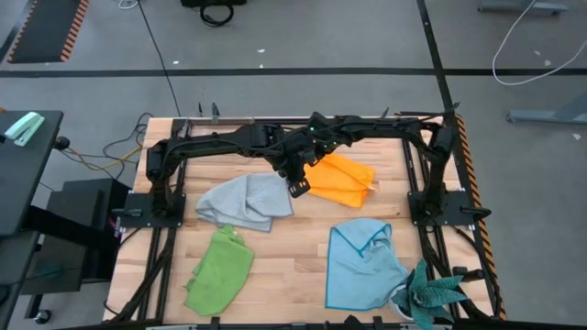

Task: Fold microfiber towels
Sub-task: Fold the orange microfiber cloth

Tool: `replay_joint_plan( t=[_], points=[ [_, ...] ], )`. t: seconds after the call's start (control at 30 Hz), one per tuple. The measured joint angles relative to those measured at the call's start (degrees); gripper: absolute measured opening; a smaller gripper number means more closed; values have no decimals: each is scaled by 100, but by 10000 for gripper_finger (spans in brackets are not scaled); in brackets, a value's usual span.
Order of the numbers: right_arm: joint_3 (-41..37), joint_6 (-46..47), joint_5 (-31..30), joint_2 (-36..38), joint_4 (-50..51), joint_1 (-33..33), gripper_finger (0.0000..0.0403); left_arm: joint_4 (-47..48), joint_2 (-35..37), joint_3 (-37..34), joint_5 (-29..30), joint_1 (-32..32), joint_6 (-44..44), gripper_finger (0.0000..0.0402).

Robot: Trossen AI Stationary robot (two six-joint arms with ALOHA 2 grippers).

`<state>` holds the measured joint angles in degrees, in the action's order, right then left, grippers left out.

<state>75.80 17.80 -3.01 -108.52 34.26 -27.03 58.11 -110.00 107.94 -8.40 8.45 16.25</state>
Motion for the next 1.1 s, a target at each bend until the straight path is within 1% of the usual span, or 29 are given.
replay_joint_plan(
  t=[0.2,0.6,0.9,1.0,1.1],
  points=[
    [224,-149,9,-362,325,12,92,-2,0,0,0,7,-37,31],
    [220,-240,7,-461,380,-33,91,-34,0,0,0,11,-47,12],
    [220,-133,7,-506,347,-70,90,-54,0,-1,2,11,-50,27],
    [220,-133,19,-506,339,-70,81,-53,0,0,2,5,-50,29],
    [220,-138,10,-506,328,-70,59,-57,0,-2,0,4,-50,25]
  ],
)
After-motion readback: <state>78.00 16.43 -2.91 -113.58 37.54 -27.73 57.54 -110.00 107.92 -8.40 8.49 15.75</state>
